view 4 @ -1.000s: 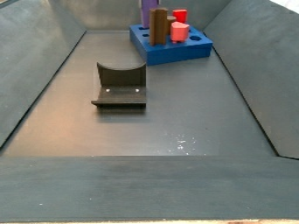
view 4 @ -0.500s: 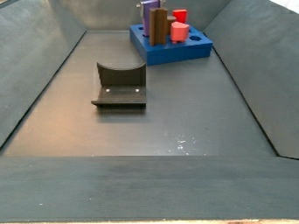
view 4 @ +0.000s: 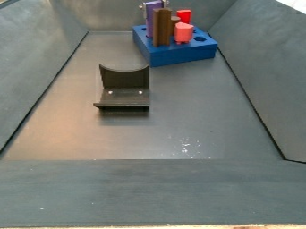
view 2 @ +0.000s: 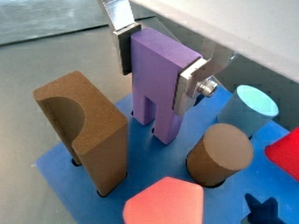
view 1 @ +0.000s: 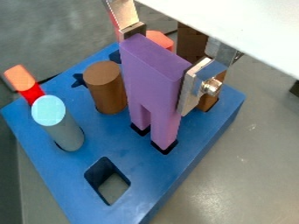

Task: Pick up the double-square object. Move up. Place the double-square object on the fixture. Regrasp the double-square object. Move to above the board. Insert the double-square object.
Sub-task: Insert the double-square object.

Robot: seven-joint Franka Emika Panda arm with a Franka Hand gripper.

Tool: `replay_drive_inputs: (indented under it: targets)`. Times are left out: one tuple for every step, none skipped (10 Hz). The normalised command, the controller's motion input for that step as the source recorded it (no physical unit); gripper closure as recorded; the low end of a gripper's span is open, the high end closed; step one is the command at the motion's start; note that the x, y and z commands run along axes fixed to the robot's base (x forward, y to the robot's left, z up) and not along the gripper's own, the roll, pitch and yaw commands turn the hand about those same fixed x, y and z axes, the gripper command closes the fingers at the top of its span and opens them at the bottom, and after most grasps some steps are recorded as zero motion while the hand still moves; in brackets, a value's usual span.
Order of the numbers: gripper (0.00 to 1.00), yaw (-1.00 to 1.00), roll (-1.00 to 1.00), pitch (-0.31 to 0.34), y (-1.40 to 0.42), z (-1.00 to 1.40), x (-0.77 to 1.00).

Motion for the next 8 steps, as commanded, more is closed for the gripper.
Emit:
replay_drive_inputs:
  targets:
    - [1.0, 0.06, -0.07, -0.063, 0.0, -0.05, -0.01]
    - [1.0, 0.43, 0.0, -0.061, -0.01, -0.01, 0.0]
    - [1.0, 0.52, 0.11, -0.04, -0.03, -0.07, 0.0]
    - [1.0, 0.45, 0.09, -0.073, -0.07, -0.19, 0.0]
    - [1.0, 0.37, 0.06, -0.124, -0.09, -0.34, 0.0]
    - [1.0, 0.23, 0.0, -0.2, -0.07, -0.41, 0.0]
    - [1.0, 0.0, -0.09, -0.287, -0.03, -0.4, -0.05]
    - [1.0, -0.15, -0.2, -0.287, 0.0, -0.2, -0.1]
